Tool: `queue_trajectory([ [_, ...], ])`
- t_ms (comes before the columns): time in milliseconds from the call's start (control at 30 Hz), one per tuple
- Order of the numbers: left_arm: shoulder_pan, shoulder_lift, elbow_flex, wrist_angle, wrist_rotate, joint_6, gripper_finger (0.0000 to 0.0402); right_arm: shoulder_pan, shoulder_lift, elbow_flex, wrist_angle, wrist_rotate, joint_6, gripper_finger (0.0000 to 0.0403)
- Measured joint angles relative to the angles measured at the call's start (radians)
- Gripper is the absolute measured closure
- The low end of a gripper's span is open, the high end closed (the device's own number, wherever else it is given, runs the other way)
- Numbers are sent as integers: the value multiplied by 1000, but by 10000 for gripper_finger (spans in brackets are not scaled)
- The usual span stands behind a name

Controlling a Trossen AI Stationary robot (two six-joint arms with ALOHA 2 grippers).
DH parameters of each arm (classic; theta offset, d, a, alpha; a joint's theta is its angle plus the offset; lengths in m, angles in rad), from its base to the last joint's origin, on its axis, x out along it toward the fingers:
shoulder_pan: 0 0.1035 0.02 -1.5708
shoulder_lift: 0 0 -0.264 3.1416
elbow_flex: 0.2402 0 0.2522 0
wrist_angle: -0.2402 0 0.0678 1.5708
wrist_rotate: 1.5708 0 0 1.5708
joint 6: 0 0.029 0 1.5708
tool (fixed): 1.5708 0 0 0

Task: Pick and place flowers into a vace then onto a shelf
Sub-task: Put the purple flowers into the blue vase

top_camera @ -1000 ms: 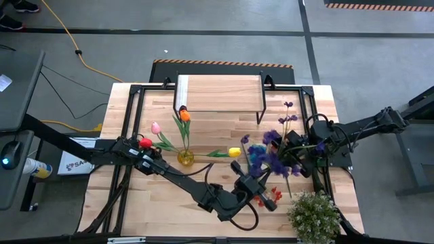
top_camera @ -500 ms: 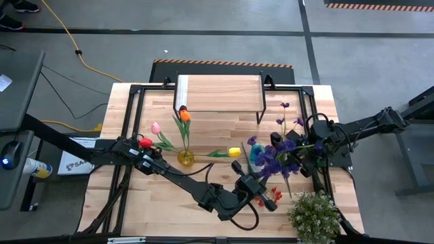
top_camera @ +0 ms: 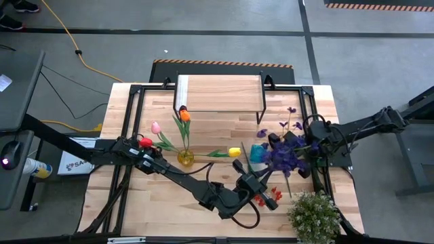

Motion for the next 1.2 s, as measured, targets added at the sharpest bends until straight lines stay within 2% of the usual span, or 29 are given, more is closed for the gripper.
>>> queue_trajectory([
  [400,0,0,0,-23,-1,-15,369,1,11,0,38,-3,3,291],
  [600,1,1,0,-41,-26,-15,369,16,10,0,69,-58,9,297],
  [933,1,1,0,-37,7,-38,369,29,13,0,63,-26,8,293],
  [1067,1,1,0,-37,6,-42,369,28,13,0,63,-23,2,315],
  [1200,1,1,0,-37,5,-42,369,29,12,0,63,-24,-8,361],
])
